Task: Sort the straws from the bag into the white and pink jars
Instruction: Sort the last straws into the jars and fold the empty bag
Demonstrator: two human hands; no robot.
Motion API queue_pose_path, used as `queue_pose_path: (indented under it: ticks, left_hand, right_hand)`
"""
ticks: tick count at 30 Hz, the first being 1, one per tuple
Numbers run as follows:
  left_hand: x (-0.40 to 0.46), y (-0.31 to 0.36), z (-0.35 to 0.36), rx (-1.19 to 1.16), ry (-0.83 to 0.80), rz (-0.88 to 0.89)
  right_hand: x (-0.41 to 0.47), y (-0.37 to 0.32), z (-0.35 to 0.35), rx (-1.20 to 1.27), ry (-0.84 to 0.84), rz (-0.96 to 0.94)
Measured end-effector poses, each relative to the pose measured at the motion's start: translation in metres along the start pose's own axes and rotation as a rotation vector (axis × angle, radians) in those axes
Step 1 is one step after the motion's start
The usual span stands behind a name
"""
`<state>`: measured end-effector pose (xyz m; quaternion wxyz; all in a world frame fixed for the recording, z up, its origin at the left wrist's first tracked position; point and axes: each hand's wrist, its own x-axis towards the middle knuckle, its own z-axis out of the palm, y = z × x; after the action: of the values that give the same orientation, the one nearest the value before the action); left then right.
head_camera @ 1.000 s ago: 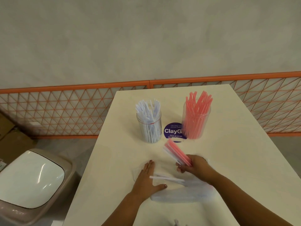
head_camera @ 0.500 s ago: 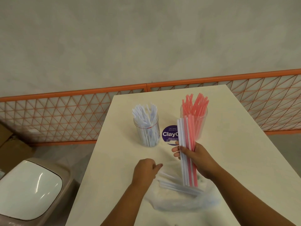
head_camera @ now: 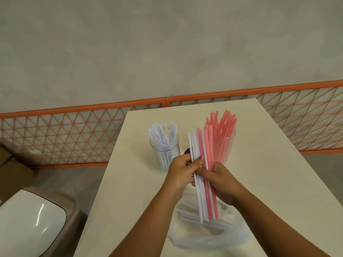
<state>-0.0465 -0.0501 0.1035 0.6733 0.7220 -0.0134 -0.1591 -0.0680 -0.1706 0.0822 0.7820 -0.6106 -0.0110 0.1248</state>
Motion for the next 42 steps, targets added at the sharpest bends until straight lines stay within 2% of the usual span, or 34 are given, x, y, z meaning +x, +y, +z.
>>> queue_pose_path:
  ticks: [5, 11, 17, 26, 32, 37, 40, 42]
  left_hand:
    - [0.005, -0.002, -0.004, -0.109, 0.006, -0.084]
    - [0.01, -0.001, -0.011, -0.133, -0.022, -0.109]
    - [0.016, 0.0, -0.017, -0.052, -0.03, -0.116]
    - [0.031, 0.001, -0.016, -0.065, 0.008, -0.067]
    - [0.055, 0.017, -0.028, -0.134, 0.131, -0.009]
    - [0.07, 0.057, -0.047, -0.251, 0.217, 0.153]
    - [0.081, 0.084, -0.062, -0.247, 0.354, 0.36]
    - [0.088, 0.095, -0.071, -0.162, 0.494, 0.531]
  right_hand:
    - [0.002, 0.0, -0.004, 0.057, -0.027, 0.09]
    - [0.006, -0.002, -0.007, 0.15, -0.04, 0.187]
    - [0.012, -0.001, -0.007, 0.248, -0.054, 0.272]
    - [0.022, -0.002, -0.007, 0.145, -0.072, 0.199]
    - [0.028, 0.006, -0.013, 0.14, -0.127, 0.193]
    - [0.034, 0.002, -0.018, 0.09, -0.138, 0.19]
    - [0.038, 0.003, -0.022, 0.096, -0.073, 0.19]
    - [0.039, 0.006, -0.023, 0.094, -0.041, 0.19]
